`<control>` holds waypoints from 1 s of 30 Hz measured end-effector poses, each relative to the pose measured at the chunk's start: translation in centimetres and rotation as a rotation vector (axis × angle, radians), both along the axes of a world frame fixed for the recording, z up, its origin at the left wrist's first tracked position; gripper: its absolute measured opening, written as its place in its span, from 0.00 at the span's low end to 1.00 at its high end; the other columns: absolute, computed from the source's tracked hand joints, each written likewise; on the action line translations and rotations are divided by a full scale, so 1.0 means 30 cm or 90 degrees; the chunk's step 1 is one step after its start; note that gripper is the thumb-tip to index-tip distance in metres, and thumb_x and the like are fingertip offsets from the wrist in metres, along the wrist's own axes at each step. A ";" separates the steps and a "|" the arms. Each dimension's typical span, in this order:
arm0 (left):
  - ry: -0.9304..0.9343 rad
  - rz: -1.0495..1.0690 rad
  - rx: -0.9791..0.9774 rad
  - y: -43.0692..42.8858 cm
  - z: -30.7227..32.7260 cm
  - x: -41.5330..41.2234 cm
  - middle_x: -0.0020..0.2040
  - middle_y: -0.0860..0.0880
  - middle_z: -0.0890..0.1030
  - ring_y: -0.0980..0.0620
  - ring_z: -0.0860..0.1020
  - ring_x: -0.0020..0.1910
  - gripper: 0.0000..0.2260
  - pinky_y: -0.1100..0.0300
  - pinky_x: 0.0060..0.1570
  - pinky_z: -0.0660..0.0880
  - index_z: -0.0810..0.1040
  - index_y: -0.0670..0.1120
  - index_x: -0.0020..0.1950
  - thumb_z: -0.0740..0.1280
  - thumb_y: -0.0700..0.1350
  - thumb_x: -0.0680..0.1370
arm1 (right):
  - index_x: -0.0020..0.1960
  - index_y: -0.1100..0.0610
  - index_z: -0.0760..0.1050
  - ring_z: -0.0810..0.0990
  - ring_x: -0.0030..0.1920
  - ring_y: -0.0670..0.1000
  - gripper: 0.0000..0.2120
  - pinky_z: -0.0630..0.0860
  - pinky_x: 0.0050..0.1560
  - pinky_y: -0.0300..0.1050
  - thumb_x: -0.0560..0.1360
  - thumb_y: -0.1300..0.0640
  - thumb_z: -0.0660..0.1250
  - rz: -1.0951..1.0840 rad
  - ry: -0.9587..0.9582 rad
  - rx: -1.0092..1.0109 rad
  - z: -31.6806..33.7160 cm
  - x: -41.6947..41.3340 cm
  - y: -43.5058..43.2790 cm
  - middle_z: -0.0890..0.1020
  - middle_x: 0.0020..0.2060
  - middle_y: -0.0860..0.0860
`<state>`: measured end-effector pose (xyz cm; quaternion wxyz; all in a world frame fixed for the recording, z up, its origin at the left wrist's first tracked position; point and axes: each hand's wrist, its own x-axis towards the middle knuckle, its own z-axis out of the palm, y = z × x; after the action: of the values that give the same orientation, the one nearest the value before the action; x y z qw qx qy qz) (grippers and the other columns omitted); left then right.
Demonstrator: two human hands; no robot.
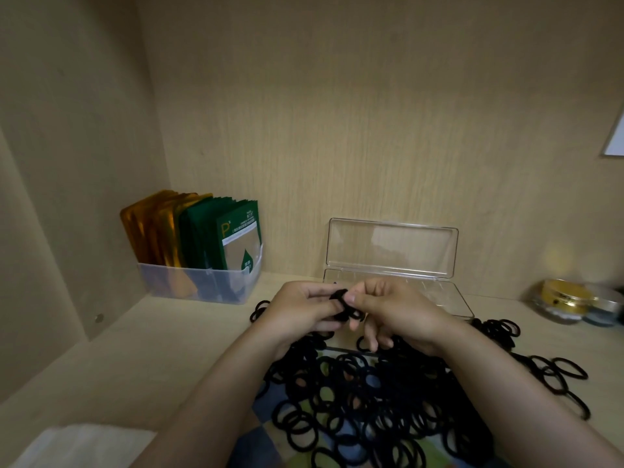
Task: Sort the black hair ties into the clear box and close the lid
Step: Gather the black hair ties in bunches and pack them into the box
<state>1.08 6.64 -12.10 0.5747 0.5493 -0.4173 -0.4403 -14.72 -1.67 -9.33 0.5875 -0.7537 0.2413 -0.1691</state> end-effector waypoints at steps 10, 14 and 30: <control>-0.012 0.046 0.007 -0.003 -0.005 -0.011 0.51 0.46 0.87 0.50 0.85 0.50 0.11 0.58 0.51 0.82 0.83 0.43 0.60 0.71 0.38 0.78 | 0.50 0.60 0.75 0.70 0.20 0.49 0.11 0.55 0.21 0.38 0.83 0.55 0.58 0.092 -0.052 0.113 0.013 -0.012 -0.009 0.77 0.33 0.56; 0.010 0.005 -0.017 0.000 0.008 -0.027 0.50 0.46 0.87 0.50 0.85 0.51 0.10 0.59 0.51 0.81 0.84 0.43 0.57 0.72 0.42 0.76 | 0.53 0.65 0.75 0.71 0.19 0.49 0.13 0.58 0.20 0.37 0.83 0.55 0.59 -0.051 0.047 -0.063 0.003 0.007 0.000 0.79 0.29 0.52; 0.024 0.065 -0.060 -0.007 -0.003 -0.016 0.52 0.44 0.86 0.48 0.85 0.51 0.14 0.60 0.48 0.82 0.80 0.38 0.63 0.70 0.37 0.77 | 0.50 0.60 0.79 0.77 0.23 0.50 0.09 0.65 0.21 0.39 0.82 0.56 0.64 -0.099 0.007 -0.053 0.020 -0.007 -0.004 0.85 0.37 0.54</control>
<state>0.61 6.42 -12.20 0.6295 0.5338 -0.3979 -0.4007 -14.93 -1.79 -8.74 0.5392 -0.7573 0.2955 -0.2199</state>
